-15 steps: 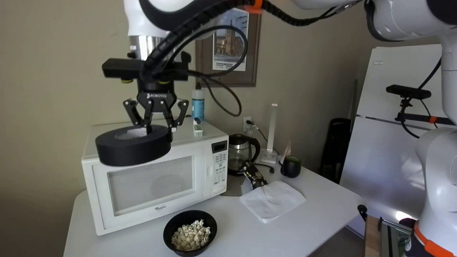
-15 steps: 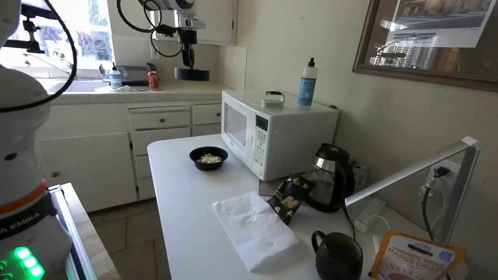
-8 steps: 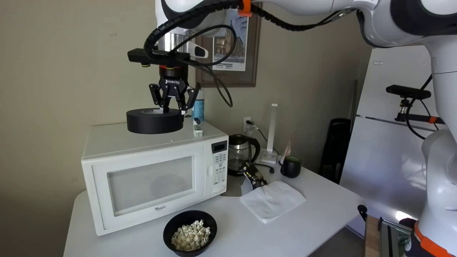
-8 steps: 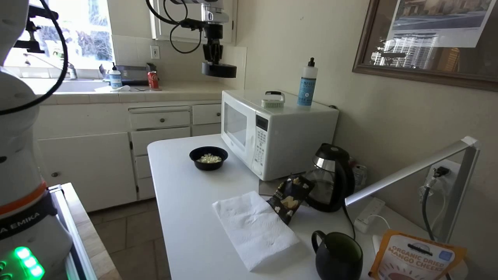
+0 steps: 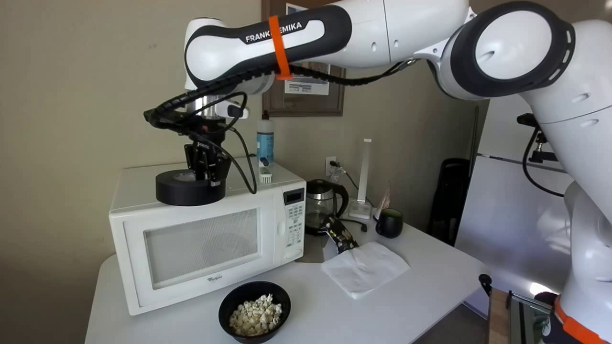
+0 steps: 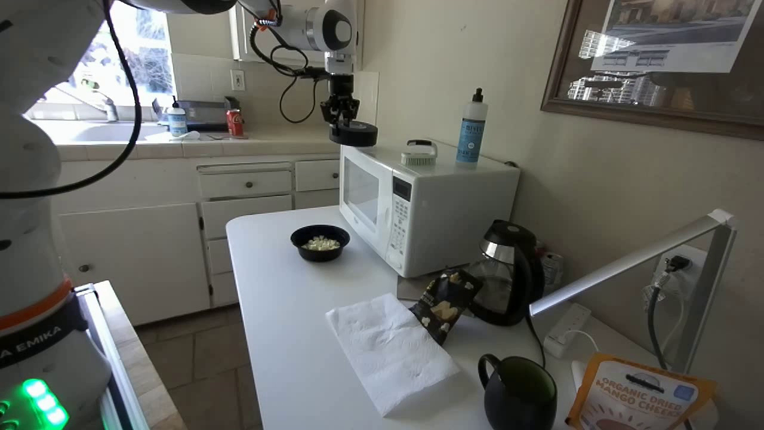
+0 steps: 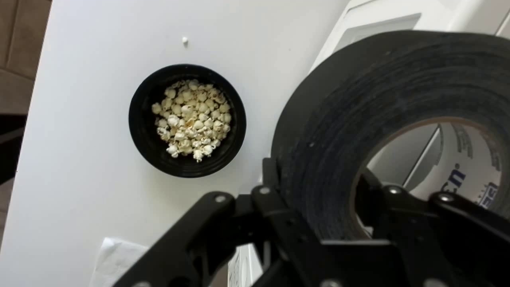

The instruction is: Put the tape on the microwave

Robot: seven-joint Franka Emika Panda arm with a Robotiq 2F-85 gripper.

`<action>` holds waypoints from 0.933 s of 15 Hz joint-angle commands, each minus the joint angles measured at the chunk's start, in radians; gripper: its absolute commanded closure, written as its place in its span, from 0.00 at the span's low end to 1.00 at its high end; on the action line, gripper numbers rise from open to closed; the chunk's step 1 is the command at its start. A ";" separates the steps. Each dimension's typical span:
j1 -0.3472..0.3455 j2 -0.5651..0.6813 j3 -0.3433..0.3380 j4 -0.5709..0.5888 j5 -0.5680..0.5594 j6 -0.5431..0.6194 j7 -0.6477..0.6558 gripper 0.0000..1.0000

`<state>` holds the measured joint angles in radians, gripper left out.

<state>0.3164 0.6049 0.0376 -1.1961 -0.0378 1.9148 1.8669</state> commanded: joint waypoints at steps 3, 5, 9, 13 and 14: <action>0.043 0.024 -0.054 0.128 -0.046 0.041 0.244 0.80; 0.062 0.037 -0.089 0.168 -0.111 0.049 0.287 0.80; 0.055 0.034 -0.091 0.145 -0.166 0.027 0.235 0.55; 0.062 0.052 -0.099 0.158 -0.182 0.027 0.231 0.55; 0.063 0.054 -0.099 0.161 -0.182 0.027 0.231 0.55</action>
<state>0.3795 0.6593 -0.0615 -1.0349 -0.2202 1.9417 2.0980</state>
